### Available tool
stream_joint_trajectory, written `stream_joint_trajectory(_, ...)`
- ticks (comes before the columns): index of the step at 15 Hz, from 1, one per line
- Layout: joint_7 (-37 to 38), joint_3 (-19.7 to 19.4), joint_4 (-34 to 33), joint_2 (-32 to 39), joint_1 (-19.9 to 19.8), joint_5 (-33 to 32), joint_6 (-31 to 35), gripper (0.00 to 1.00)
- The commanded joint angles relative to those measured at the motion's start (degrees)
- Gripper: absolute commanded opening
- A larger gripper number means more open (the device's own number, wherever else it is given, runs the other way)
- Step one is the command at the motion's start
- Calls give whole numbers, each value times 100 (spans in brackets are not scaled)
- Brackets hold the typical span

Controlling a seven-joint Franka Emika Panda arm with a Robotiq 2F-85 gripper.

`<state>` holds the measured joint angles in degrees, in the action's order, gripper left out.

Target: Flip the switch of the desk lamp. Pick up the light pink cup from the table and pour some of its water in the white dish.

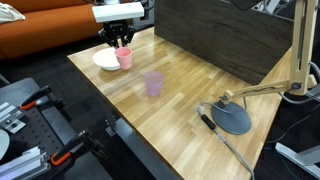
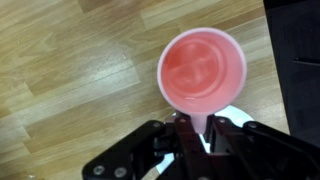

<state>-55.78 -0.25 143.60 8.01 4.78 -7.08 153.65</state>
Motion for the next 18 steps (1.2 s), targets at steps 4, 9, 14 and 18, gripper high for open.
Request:
stream_joint_trajectory(4,728,219,36,287,-293,161,13,4)
stream_joint_trajectory(9,1027,515,-81,680,-350,541,157,4)
stream_joint_trajectory(14,1432,630,-22,1044,-456,597,213,4)
stream_joint_trajectory(18,1555,759,-32,1186,-642,661,272,4)
